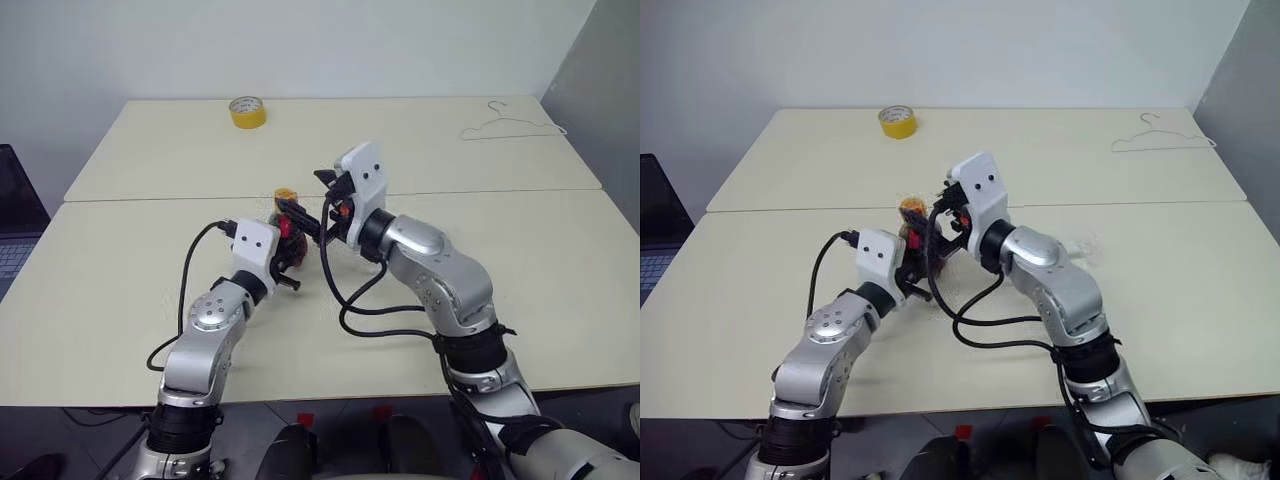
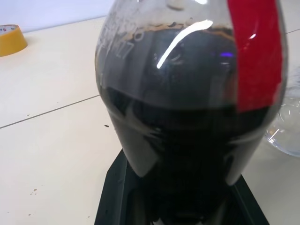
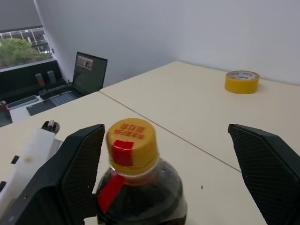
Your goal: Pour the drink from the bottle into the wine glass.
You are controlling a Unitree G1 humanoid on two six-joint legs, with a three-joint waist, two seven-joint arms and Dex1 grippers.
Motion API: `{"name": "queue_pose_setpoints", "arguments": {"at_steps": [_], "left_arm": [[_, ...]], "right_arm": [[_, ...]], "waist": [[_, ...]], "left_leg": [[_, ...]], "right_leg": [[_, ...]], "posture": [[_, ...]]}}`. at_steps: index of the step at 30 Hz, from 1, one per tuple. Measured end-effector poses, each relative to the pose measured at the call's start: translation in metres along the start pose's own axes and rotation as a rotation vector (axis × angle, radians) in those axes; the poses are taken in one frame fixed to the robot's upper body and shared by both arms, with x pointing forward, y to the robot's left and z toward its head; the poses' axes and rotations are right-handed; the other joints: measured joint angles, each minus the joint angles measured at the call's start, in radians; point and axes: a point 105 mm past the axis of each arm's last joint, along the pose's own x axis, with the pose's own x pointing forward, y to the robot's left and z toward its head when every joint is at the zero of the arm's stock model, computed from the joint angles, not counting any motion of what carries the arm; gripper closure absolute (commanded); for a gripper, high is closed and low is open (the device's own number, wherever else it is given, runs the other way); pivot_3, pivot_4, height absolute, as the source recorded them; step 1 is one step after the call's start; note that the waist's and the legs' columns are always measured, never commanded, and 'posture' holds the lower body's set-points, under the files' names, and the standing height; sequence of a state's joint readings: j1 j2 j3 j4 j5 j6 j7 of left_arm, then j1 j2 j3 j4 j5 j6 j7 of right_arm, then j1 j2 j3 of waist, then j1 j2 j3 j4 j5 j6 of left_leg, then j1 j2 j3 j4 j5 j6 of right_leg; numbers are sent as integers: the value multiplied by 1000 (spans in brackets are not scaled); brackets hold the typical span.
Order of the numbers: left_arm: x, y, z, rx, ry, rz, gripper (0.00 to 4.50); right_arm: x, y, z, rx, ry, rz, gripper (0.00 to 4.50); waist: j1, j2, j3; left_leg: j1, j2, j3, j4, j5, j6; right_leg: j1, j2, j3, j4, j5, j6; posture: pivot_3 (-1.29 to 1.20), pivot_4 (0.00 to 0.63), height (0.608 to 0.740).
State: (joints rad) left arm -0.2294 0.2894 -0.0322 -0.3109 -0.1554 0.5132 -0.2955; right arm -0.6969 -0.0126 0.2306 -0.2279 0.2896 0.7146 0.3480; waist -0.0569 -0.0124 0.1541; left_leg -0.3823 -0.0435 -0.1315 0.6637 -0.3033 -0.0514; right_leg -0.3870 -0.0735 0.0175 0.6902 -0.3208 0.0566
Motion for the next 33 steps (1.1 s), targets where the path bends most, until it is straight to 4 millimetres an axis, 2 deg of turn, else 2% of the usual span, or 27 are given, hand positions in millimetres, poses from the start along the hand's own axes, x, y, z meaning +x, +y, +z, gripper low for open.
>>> {"name": "queue_pose_setpoints", "arguments": {"at_steps": [5,11,14,21,22,28,33], "left_arm": [[1,1,-1,0,5,2,3813],[2,1,1,2,-2,0,3814],[2,1,2,3,-4,0,3814],[2,1,2,3,-5,-1,3814],[2,1,2,4,-5,-1,3814],[2,0,2,3,-5,-4,3817],[0,-4,-4,-7,13,-22,3847]], "right_arm": [[2,7,-1,-4,5,20,0],[3,6,-1,-2,5,10,0],[3,6,-2,-1,5,10,590],[4,8,-2,4,4,20,3117],[3,8,-2,4,3,22,3269],[1,5,-4,-15,4,50,3272],[-1,-5,-10,-101,19,192,3272]], "waist": [[0,0,0],[0,0,0],[0,0,0],[0,0,0],[0,0,0],[0,0,0],[0,0,0]], "left_leg": [[0,0,0,0,0,0],[0,0,0,0,0,0],[0,0,0,0,0,0],[0,0,0,0,0,0],[0,0,0,0,0,0],[0,0,0,0,0,0],[0,0,0,0,0,0]], "right_leg": [[0,0,0,0,0,0],[0,0,0,0,0,0],[0,0,0,0,0,0],[0,0,0,0,0,0],[0,0,0,0,0,0],[0,0,0,0,0,0],[0,1,0,0,0,0]], "posture": [[0,150,740],[0,150,740],[0,150,740],[0,150,740],[0,150,740],[0,150,740],[0,150,740]]}}
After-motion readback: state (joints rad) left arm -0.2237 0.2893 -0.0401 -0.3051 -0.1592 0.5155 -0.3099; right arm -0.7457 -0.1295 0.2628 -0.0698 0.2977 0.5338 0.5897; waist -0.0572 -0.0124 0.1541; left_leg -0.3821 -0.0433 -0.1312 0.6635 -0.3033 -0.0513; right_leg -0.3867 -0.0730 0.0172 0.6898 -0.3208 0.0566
